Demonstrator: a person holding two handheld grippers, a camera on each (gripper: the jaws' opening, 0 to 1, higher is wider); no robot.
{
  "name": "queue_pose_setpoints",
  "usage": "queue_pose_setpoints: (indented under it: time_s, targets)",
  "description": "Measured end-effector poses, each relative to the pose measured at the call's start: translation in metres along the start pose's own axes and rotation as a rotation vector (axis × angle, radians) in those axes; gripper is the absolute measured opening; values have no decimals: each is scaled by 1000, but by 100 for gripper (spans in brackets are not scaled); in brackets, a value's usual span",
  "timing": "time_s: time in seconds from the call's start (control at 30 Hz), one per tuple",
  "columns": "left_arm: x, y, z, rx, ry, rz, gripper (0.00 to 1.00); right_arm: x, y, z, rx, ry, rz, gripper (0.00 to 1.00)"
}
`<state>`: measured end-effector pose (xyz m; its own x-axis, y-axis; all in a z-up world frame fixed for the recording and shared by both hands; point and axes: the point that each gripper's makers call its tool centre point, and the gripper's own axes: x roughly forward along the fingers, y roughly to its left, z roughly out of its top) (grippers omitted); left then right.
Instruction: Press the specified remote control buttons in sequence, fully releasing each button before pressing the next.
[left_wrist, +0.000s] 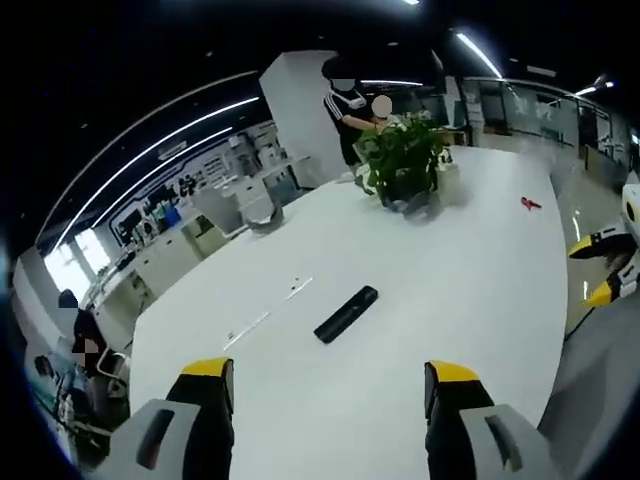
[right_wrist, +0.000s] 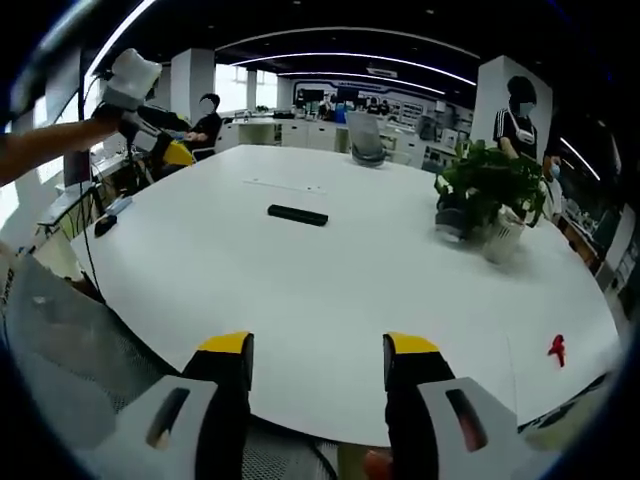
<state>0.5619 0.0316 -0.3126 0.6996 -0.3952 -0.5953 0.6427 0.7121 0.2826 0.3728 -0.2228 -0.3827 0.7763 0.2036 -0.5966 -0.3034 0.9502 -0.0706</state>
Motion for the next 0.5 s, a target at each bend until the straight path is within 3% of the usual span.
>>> queue_pose_setpoints:
  time_s: [0.5]
  targets:
    - [71, 3, 21, 45, 3, -91, 80, 1, 2, -3, -7, 19, 10, 52]
